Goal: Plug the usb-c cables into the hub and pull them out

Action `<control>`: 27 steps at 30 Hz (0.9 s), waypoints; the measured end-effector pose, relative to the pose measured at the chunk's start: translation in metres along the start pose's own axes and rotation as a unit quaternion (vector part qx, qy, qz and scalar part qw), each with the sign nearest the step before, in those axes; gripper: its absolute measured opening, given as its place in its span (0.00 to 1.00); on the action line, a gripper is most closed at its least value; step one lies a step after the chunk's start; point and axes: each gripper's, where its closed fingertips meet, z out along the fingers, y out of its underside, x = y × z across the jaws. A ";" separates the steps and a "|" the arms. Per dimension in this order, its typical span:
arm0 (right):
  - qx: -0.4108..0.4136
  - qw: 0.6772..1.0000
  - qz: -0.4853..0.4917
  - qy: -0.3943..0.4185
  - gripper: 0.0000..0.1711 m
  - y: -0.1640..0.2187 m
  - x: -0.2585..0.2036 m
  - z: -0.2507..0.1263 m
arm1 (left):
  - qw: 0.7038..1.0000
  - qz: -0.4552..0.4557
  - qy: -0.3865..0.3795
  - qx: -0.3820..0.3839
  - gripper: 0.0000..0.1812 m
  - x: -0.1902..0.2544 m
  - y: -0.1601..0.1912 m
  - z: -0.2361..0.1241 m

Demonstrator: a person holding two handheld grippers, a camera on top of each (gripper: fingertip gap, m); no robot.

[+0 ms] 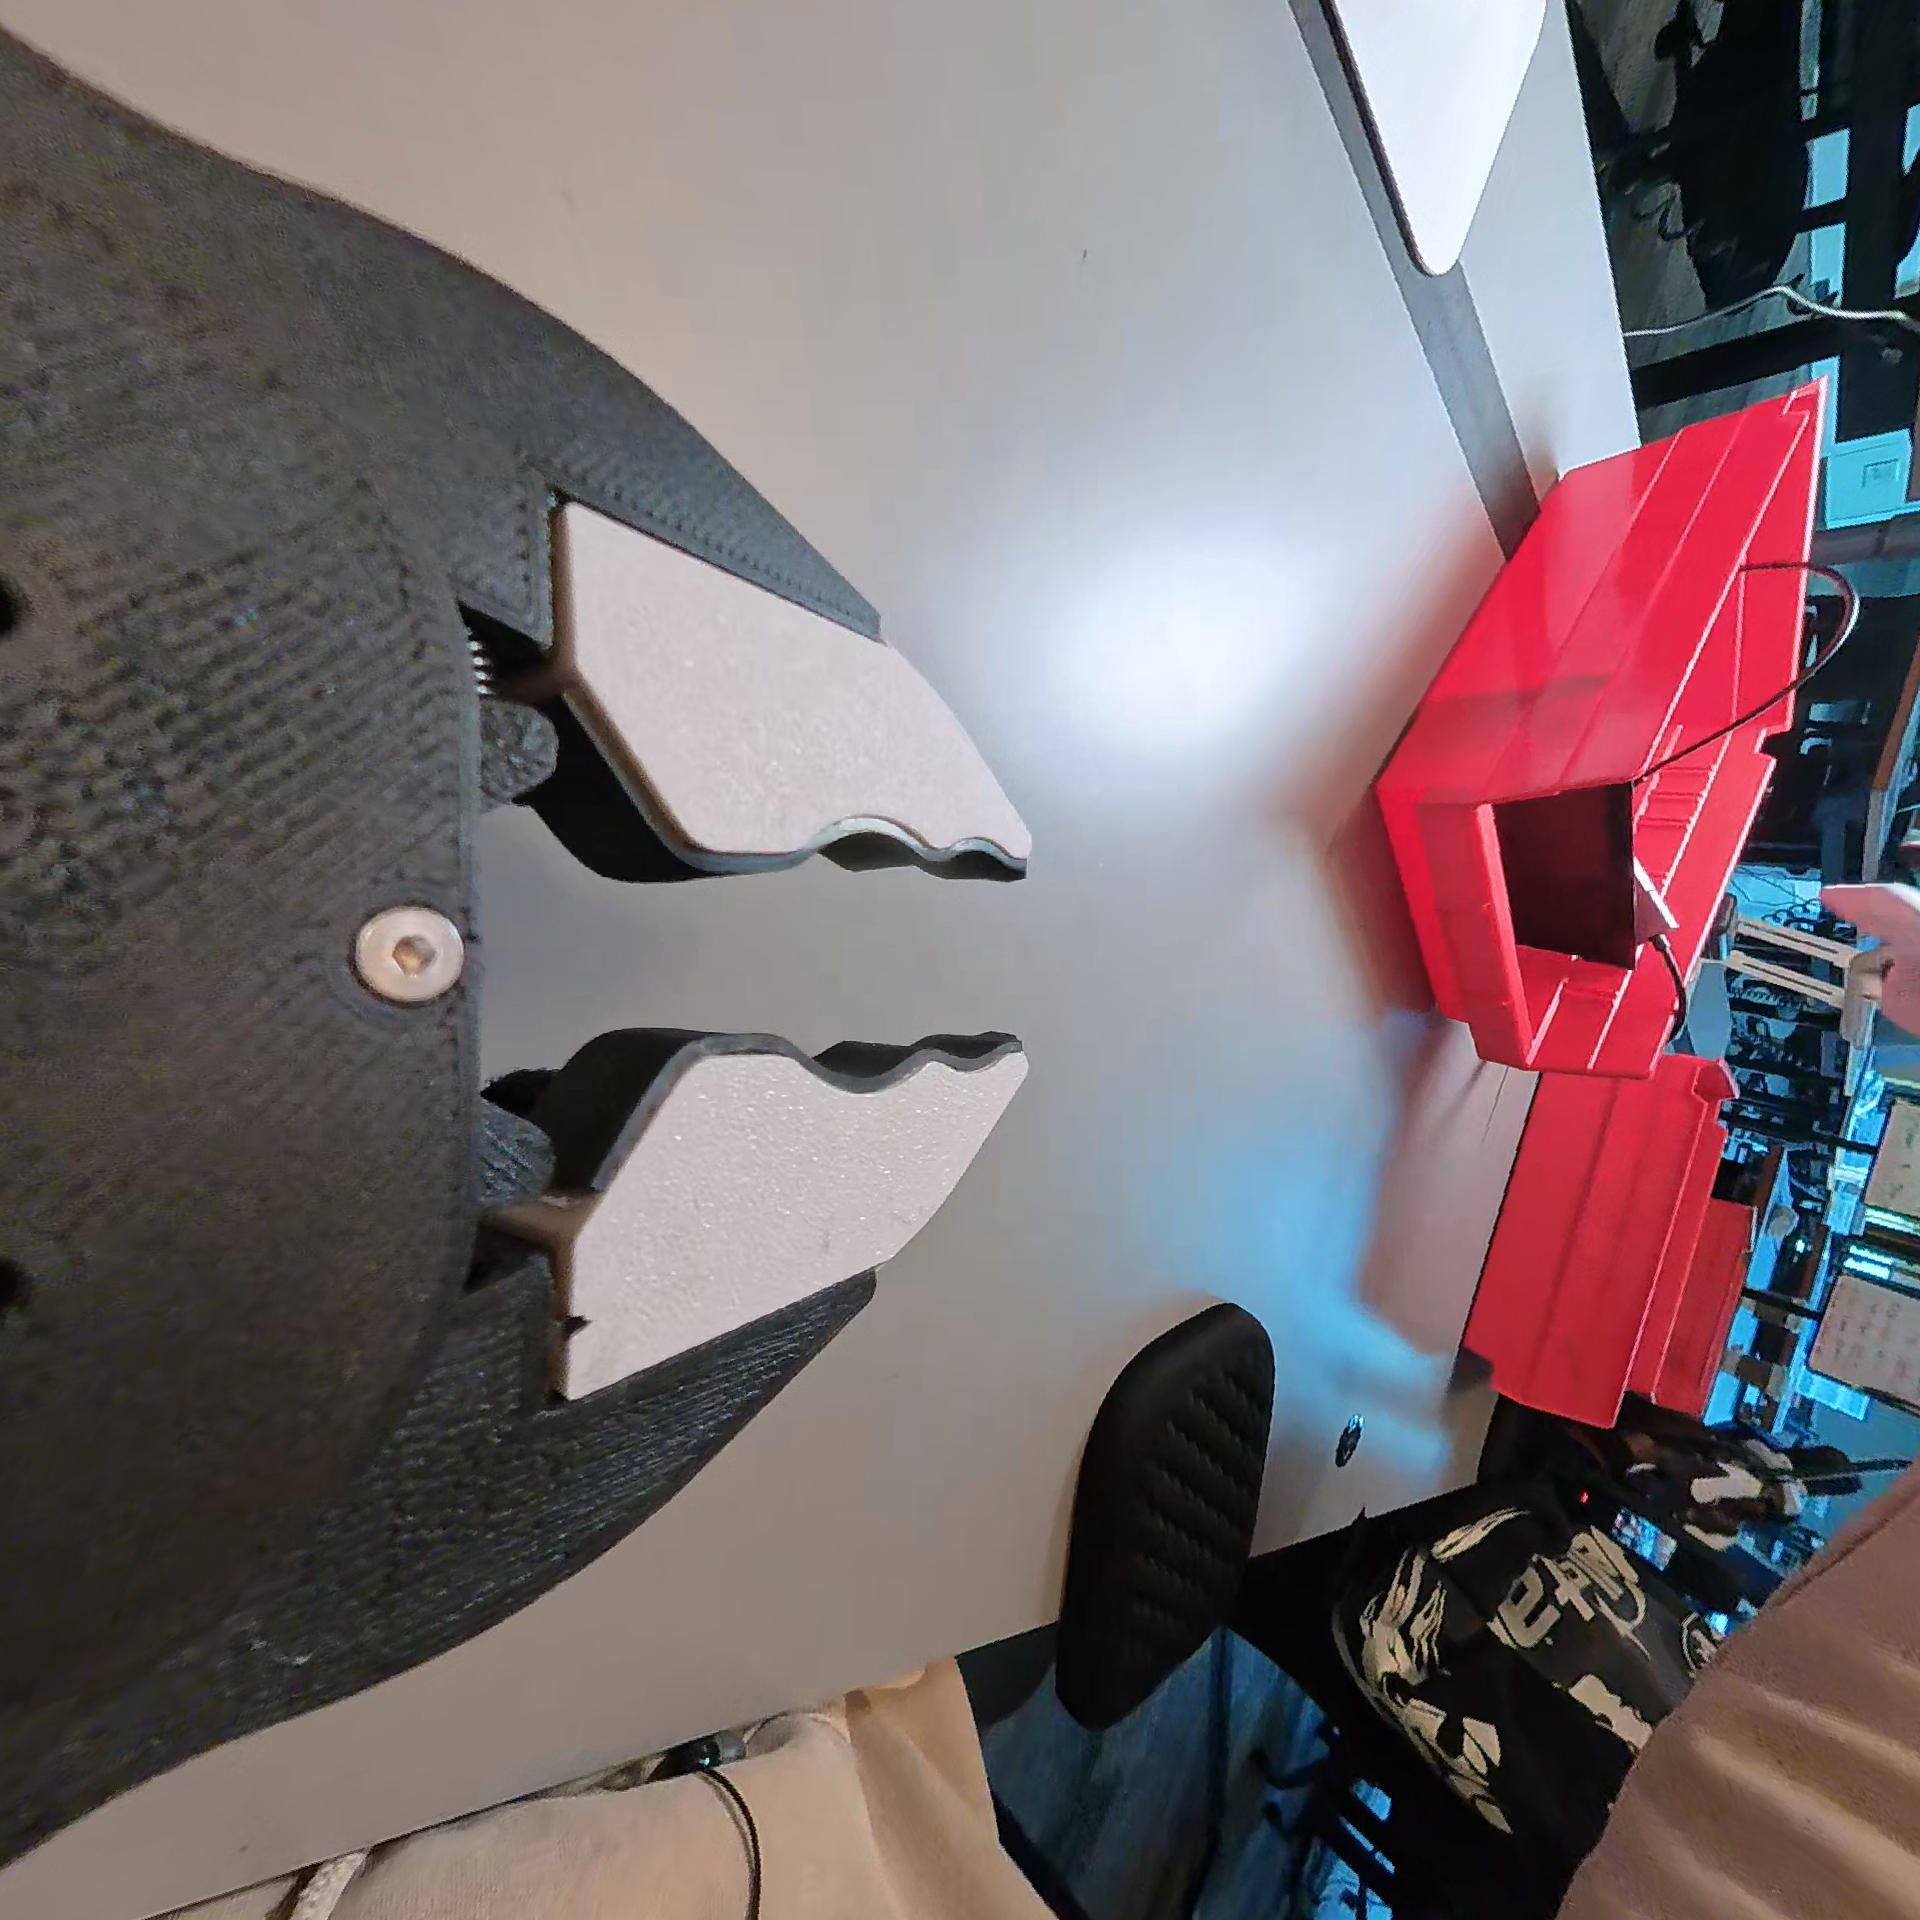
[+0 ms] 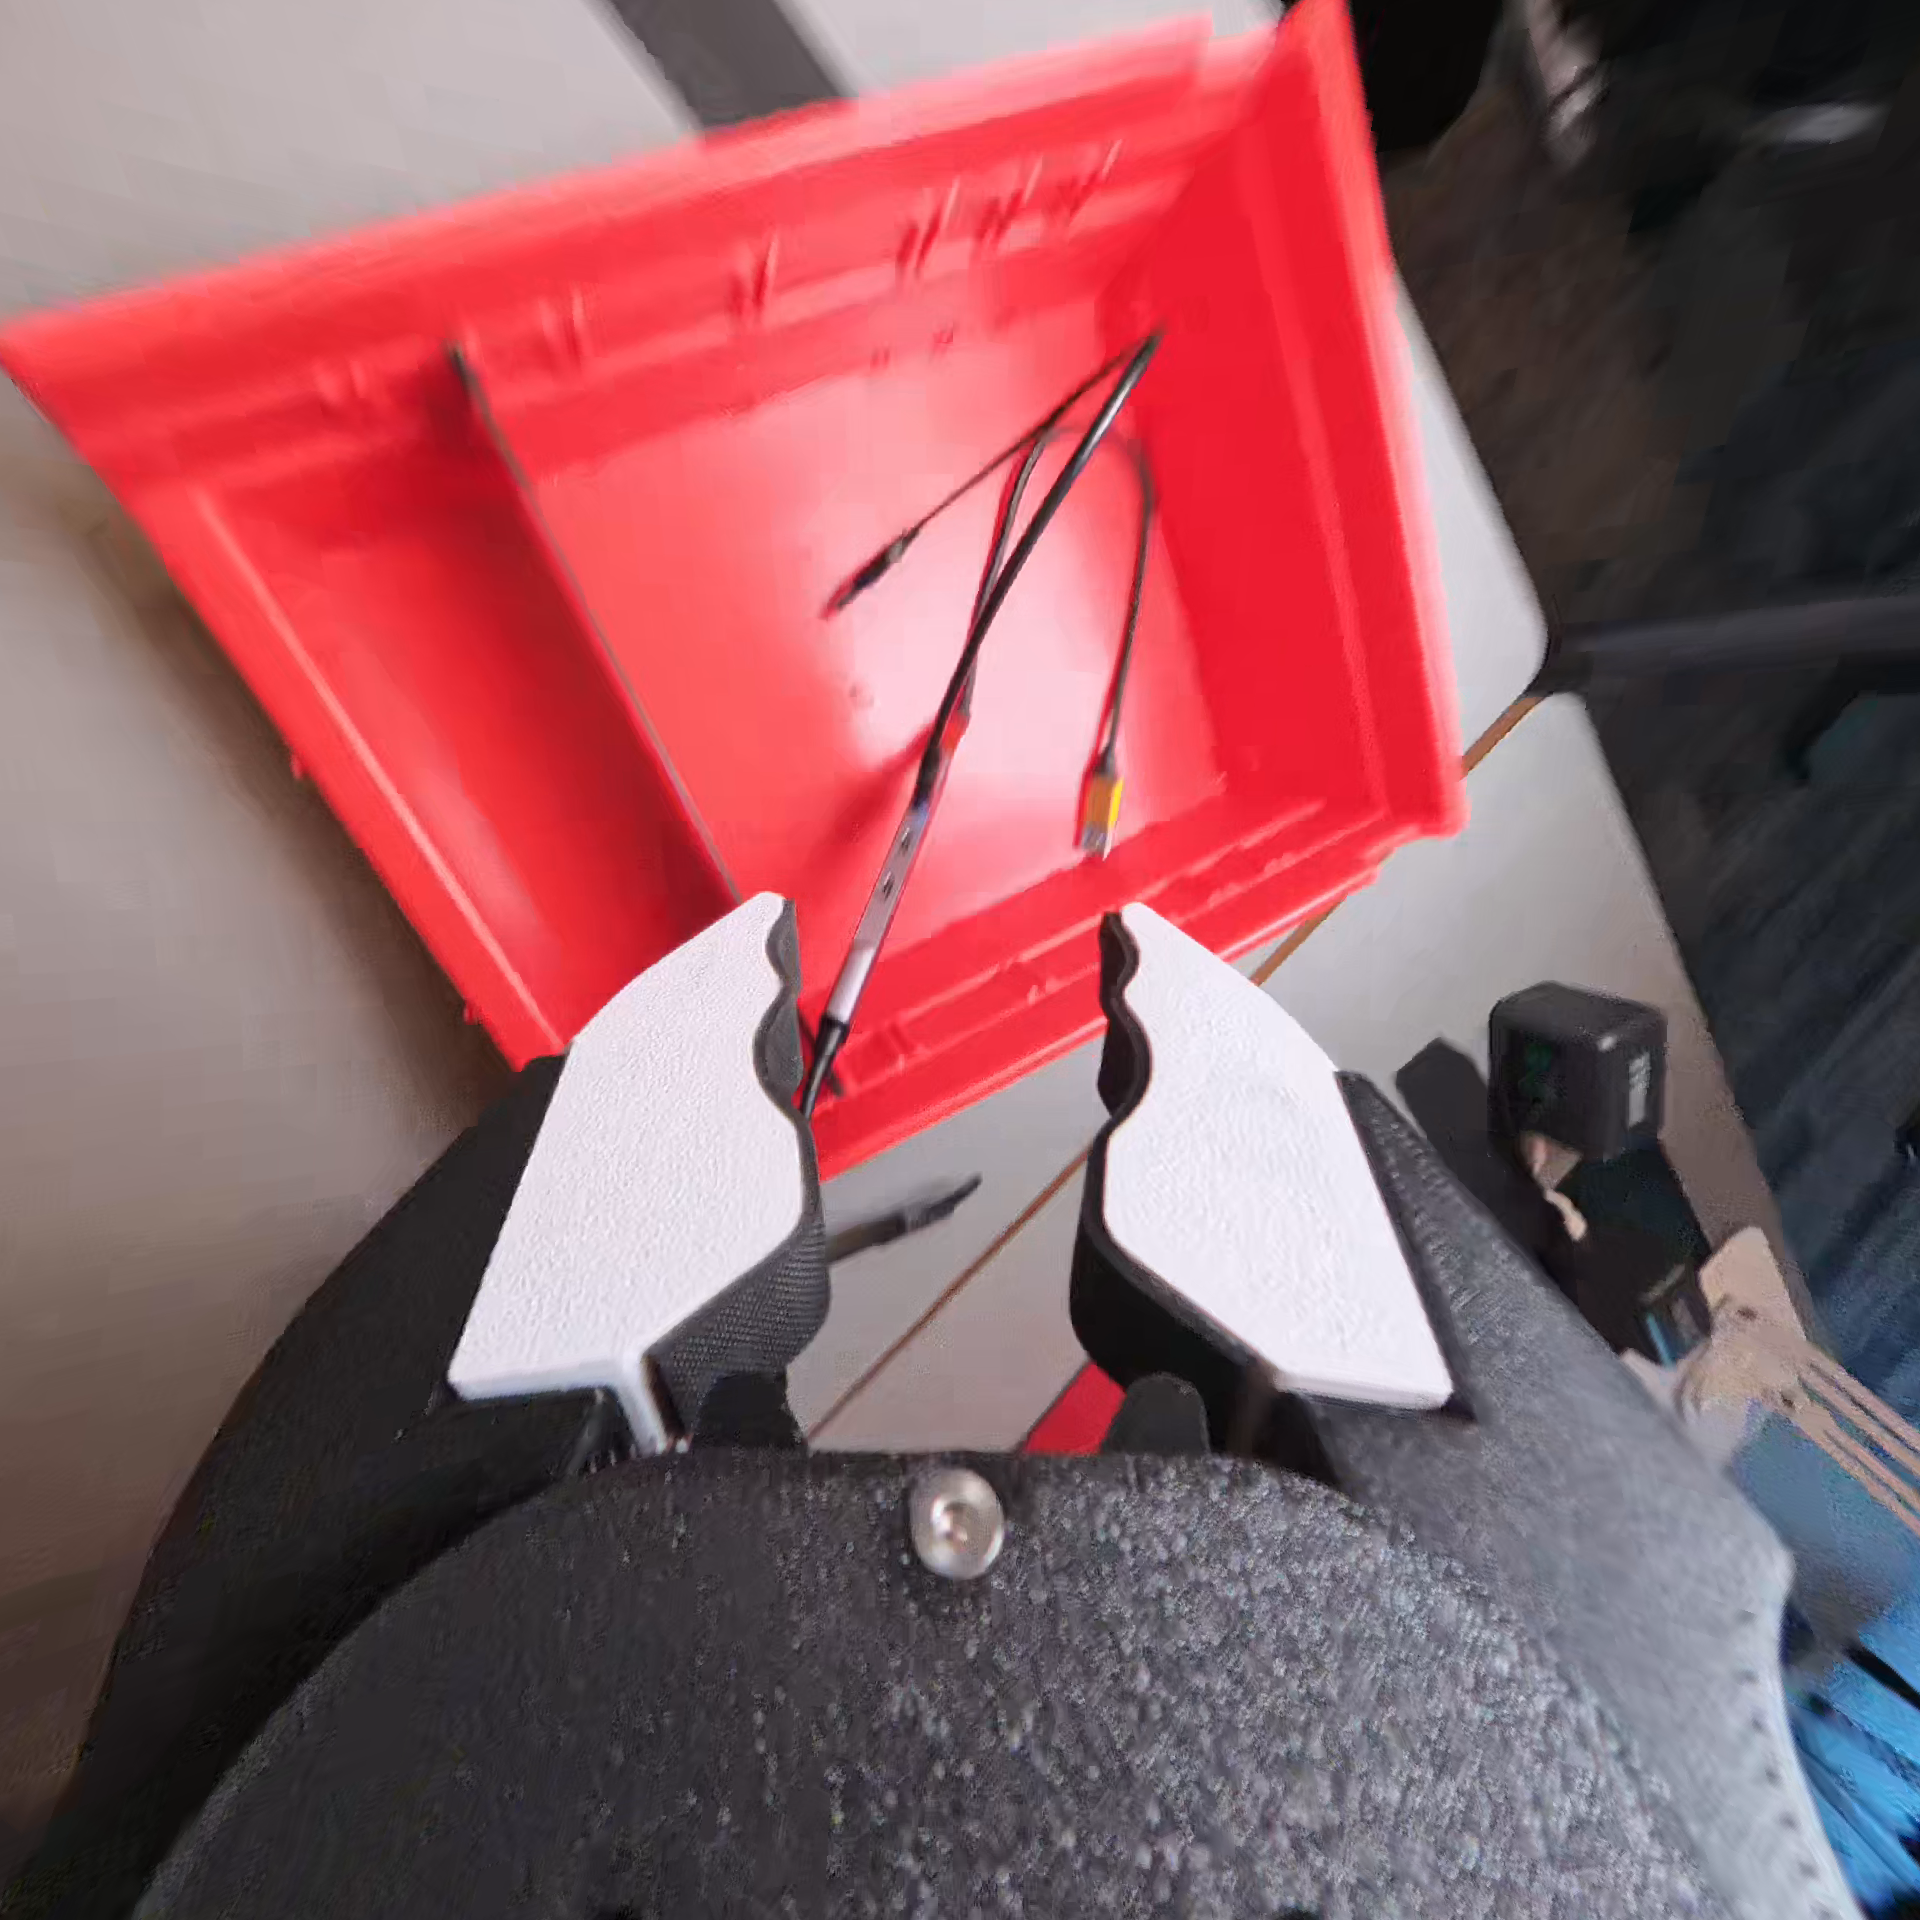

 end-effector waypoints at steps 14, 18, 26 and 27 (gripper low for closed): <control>-0.215 0.975 -0.014 -0.054 0.06 0.065 -0.032 0.057 | 1.000 0.005 0.004 -0.012 0.15 0.002 0.004 0.000; -0.195 0.979 -0.049 -0.014 0.06 0.051 -0.023 0.049 | 1.000 0.007 0.003 -0.009 0.15 0.002 0.002 -0.001; -0.053 0.982 -0.112 0.140 0.05 -0.028 0.015 0.003 | 1.000 0.006 0.006 -0.010 0.15 0.003 0.003 0.000; -0.043 0.980 -0.117 0.157 0.05 -0.037 0.020 -0.004 | 1.000 0.006 0.006 -0.011 0.15 0.003 0.003 0.000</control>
